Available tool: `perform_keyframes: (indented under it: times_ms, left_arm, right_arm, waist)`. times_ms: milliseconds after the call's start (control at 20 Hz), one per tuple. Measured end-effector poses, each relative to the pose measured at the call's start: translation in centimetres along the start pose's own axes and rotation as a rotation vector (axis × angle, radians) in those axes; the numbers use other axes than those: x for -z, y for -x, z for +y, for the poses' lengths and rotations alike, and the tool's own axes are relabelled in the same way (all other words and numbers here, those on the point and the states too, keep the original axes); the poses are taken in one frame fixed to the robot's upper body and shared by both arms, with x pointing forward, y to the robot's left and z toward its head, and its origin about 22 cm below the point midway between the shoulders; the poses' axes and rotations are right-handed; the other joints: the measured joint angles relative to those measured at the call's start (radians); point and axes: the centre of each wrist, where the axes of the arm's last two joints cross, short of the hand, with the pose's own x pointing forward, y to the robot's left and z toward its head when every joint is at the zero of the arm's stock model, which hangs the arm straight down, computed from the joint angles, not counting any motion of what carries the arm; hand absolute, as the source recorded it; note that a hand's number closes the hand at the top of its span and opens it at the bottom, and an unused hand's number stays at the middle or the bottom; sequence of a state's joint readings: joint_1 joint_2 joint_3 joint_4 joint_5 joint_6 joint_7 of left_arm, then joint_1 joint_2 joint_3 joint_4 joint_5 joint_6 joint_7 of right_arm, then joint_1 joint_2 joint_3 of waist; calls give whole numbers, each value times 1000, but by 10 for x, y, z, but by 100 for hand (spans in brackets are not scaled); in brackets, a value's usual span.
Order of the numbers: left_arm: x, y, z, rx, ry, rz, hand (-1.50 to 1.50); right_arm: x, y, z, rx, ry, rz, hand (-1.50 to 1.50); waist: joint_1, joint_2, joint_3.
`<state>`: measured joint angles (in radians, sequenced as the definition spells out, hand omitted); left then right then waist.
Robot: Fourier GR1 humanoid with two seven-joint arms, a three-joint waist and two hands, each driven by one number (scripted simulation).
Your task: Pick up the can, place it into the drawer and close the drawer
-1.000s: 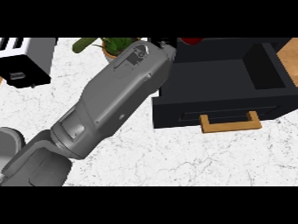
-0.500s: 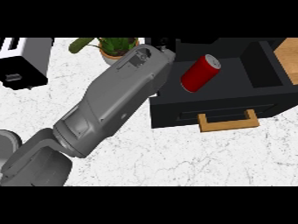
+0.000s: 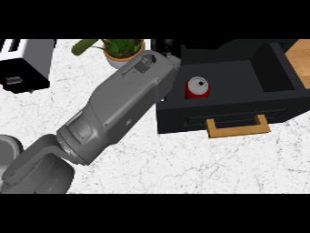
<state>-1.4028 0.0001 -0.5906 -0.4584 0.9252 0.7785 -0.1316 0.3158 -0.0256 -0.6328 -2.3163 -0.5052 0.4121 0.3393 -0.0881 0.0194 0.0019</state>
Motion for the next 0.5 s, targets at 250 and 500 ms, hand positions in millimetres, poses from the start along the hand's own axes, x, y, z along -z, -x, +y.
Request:
perform_keyframes:
  times_ms: [250,500]
  left_arm:
    - [-1,4,1,-16,-12,-11,-150]
    - [-1,2,0,-44,-9,-39,-150]
  right_arm:
    - [5,-1,-4,-24,-13,-37,-150]
    - [9,-19,-3,-213,-66,-138,-150]
  waist:
    - [-2,0,0]
    - [1,2,0]
